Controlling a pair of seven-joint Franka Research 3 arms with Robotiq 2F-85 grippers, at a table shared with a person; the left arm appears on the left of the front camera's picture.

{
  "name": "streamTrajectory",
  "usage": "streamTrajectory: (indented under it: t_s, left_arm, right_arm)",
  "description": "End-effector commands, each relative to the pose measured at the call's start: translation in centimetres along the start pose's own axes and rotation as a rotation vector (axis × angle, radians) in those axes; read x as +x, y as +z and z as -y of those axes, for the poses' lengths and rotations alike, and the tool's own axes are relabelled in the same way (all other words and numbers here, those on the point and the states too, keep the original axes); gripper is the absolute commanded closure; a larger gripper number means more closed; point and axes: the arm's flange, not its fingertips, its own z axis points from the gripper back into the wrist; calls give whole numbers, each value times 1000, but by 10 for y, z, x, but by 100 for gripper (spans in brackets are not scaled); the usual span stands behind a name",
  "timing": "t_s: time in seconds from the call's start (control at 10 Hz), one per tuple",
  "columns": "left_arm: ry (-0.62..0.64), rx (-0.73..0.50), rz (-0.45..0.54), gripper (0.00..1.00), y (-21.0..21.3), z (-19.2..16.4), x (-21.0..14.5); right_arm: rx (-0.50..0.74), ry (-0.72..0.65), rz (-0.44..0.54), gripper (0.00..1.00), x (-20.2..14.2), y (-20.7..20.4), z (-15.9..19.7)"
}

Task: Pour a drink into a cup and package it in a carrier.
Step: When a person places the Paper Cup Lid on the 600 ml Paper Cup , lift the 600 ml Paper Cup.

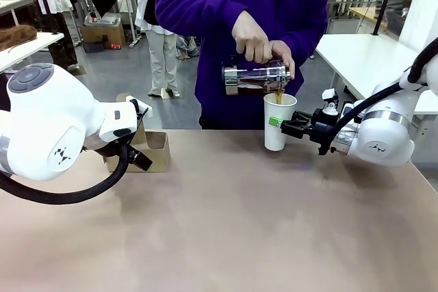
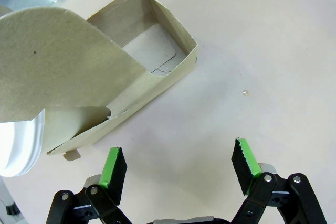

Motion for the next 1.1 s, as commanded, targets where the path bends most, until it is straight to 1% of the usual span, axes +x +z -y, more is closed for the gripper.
streamTrajectory:
  t_s: [0.0,1.0]
  left_arm:
    - [0,-1,1,0,0,0,0]
    - [0,-1,1,0,0,0,0]
  right_arm:
    - [-5,-4,8,20,4,1,-6]
    - [-5,-4,8,20,4,1,-6]
